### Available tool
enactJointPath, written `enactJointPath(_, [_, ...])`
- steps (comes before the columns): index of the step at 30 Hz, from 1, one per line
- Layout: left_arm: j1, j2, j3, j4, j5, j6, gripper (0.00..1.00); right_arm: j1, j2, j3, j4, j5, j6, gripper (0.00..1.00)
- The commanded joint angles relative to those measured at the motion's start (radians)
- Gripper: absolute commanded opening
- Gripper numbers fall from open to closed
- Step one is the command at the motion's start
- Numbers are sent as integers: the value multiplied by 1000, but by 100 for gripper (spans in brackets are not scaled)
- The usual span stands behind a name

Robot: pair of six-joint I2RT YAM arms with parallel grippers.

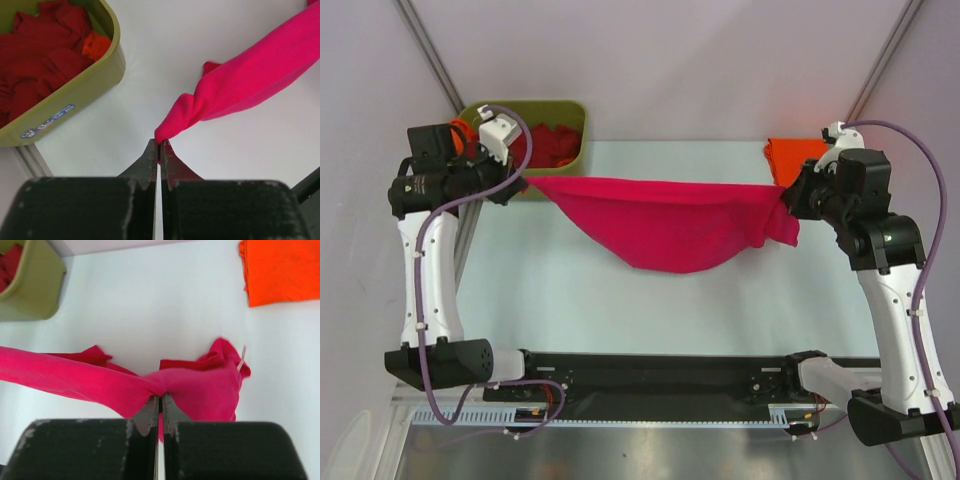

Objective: Fold and stack the t-shirts
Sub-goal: Flatten the tshirt out

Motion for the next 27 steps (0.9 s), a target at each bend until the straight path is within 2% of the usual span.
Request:
enactJointPath(1, [16, -30, 41, -25, 50, -53, 0, -4, 5, 15, -6, -41, -25, 0])
enactJointPath(7, [18, -12, -103, 89, 1, -119, 0, -5, 59, -88, 77, -75, -28, 0])
enactJointPath(9, [16, 23, -108, 165, -25, -159, 0, -7, 147, -74, 124, -87, -46, 0])
enactJointPath(12, [-5, 149, 17, 208, -75, -239, 0, -14, 282, 73, 218, -49, -92, 0])
enactJointPath(13, [-14, 192, 132, 212, -100, -271, 0, -26, 388, 122, 265, -46, -98, 0])
enactJointPath(15, [-49, 301, 266, 210, -137, -297, 0, -39, 491, 330, 293, -51, -88, 0])
enactJointPath(16, [-57, 331, 403, 212, -144, -323, 0, -59, 604, 423, 295, -54, -76, 0])
enactJointPath(17, [-71, 391, 473, 215, -148, -336, 0, -71, 655, 602, 287, -80, -33, 0])
enactJointPath(19, [-71, 433, 650, 250, -174, -388, 0, -105, 805, 811, 257, -115, 21, 0])
enactJointPath(20, [-73, 451, 695, 268, -189, -400, 0, -114, 850, 900, 252, -121, 45, 0])
enactJointPath(21, [-73, 461, 725, 323, -218, -417, 0, -123, 881, 1067, 255, -124, 88, 0])
enactJointPath(23, [-71, 450, 744, 418, -241, -426, 0, -142, 904, 1147, 328, -121, 128, 0])
enactJointPath(24, [-71, 435, 740, 446, -244, -429, 0, -146, 890, 1127, 430, -117, 153, 0])
enactJointPath(27, [-73, 419, 737, 498, -218, -428, 0, -151, 800, 1023, 581, -103, 152, 0])
